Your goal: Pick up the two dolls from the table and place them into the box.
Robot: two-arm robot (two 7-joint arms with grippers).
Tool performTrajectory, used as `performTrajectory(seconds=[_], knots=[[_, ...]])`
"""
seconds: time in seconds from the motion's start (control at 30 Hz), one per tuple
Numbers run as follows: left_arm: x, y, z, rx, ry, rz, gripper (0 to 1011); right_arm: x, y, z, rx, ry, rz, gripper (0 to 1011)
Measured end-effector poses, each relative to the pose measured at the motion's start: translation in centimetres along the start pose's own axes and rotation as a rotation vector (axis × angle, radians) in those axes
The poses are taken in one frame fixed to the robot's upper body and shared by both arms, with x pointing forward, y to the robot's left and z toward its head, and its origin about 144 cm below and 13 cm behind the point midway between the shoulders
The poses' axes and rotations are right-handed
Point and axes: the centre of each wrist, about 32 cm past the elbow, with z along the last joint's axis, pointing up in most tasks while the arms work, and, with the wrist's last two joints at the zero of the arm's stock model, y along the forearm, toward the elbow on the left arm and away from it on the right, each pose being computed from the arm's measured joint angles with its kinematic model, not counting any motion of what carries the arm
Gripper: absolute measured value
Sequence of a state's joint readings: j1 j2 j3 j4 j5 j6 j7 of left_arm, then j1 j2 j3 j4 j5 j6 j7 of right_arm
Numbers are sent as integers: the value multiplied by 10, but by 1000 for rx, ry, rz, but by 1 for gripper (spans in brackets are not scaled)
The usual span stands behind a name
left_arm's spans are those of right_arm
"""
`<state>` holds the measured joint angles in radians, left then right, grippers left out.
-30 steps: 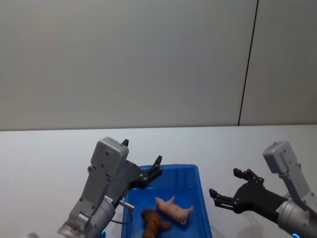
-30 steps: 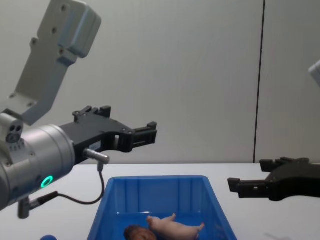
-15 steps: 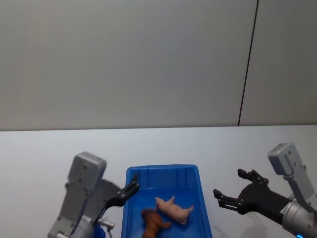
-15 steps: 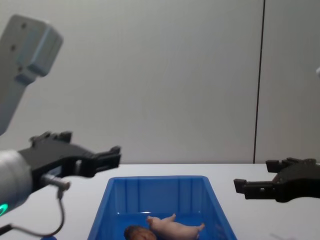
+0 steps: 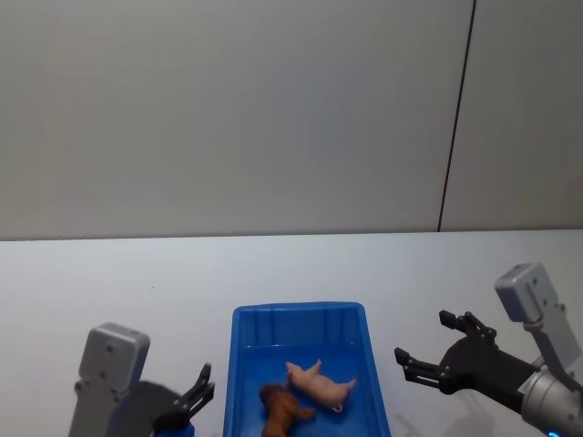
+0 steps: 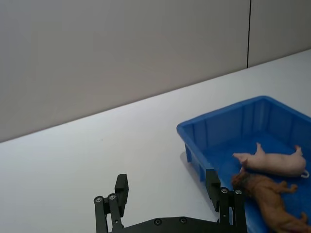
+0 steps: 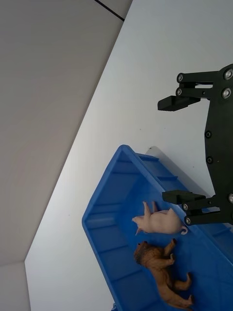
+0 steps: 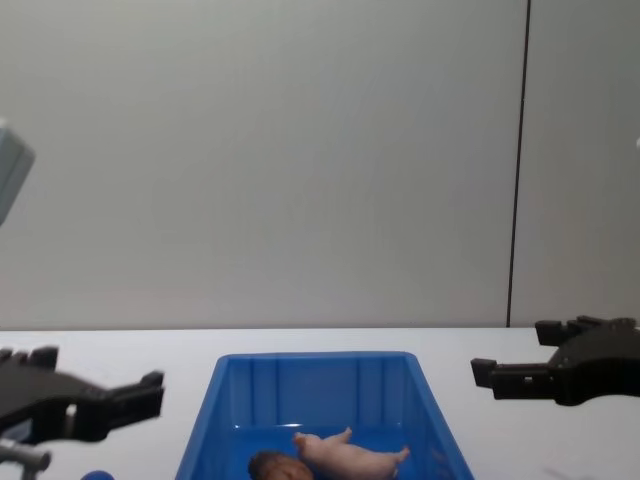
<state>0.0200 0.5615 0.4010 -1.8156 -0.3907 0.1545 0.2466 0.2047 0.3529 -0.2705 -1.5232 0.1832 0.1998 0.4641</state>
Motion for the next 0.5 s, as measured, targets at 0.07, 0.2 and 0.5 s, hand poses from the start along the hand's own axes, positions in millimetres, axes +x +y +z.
performTrajectory(seconds=[0.07,0.2,0.5], knots=[[2,3,-4,16,5,5,1001,0,0,0,0,0,0,1001],[5,7,-11,45,14,9,1001,0,0,0,0,-1,-1,1001],[13,11,-26,100,23,4,1001,0,-1,0,0,-1,-2,1001]])
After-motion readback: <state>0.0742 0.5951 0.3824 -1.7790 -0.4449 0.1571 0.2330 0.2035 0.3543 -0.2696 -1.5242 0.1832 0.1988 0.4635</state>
